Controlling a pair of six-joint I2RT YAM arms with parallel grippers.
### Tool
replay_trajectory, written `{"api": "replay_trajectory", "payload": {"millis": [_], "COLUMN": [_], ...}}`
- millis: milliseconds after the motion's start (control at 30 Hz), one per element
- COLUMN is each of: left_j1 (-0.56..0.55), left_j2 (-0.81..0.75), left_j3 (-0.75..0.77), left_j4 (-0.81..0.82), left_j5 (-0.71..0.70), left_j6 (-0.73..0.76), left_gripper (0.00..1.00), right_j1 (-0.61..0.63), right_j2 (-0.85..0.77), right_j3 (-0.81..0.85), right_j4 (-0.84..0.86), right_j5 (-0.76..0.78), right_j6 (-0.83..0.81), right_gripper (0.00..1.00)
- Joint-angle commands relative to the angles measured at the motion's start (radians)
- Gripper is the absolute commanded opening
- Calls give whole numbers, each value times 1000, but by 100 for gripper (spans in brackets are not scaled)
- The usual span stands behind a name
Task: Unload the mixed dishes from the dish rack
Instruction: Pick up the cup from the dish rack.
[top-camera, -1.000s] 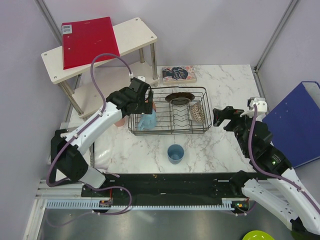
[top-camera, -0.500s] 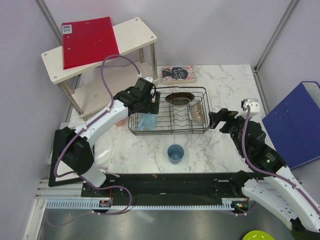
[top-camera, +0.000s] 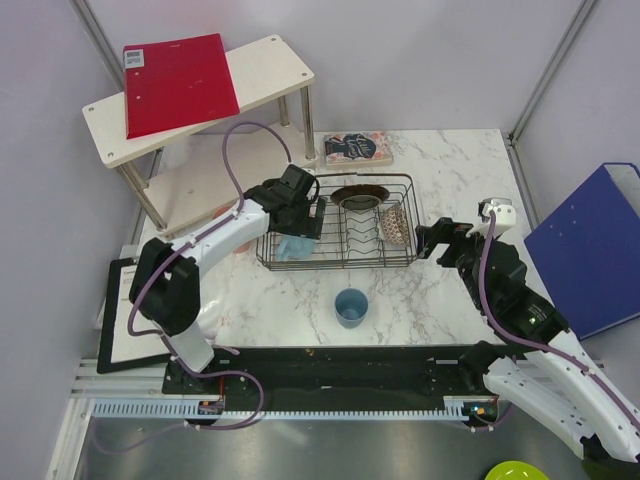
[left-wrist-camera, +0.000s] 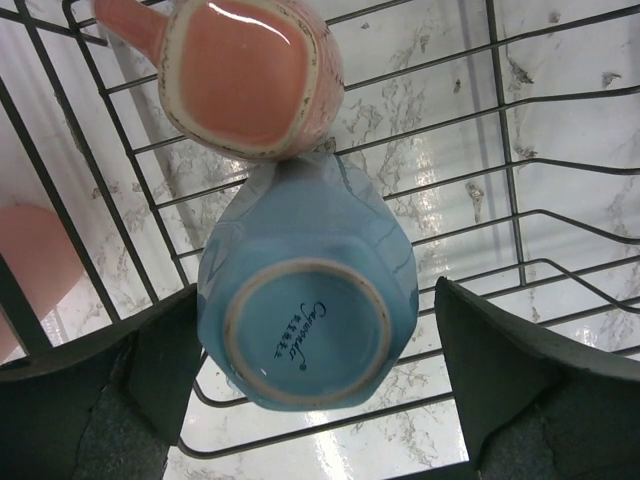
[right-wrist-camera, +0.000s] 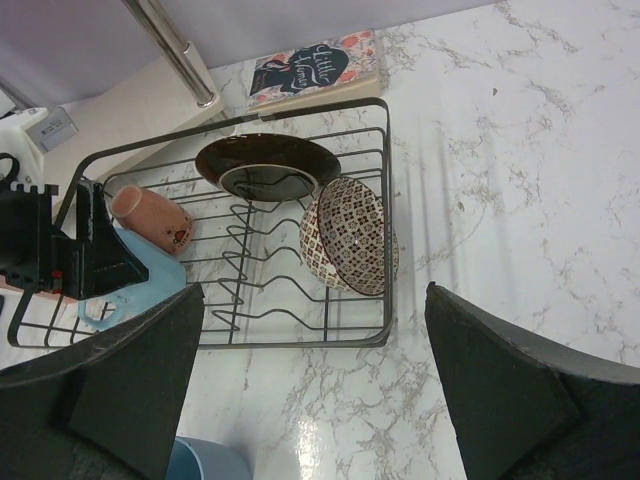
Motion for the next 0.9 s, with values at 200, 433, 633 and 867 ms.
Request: {"api": "replay_trajectory", "payload": {"millis": [200, 433, 633, 867], "left_j1": [-2, -2, -2, -2], "left_j2": [26, -32, -141, -354], "left_j3": [-12, -47, -58, 6], "left_j4": [50, 74, 53, 2], "left_j5": [-5, -34, -42, -28], "left_j6": [44, 47, 56, 91], "left_gripper": [87, 45, 25, 7], "right_j1": [4, 4, 2, 4], "right_j2": [-8, -10, -7, 10], "right_j3": [-13, -13, -6, -6], "right_j4": [39, 37, 37, 42], "right_j5": [-8, -12, -17, -23], "right_j6": [6, 4, 1, 3], "right_gripper": [98, 98, 98, 98]}}
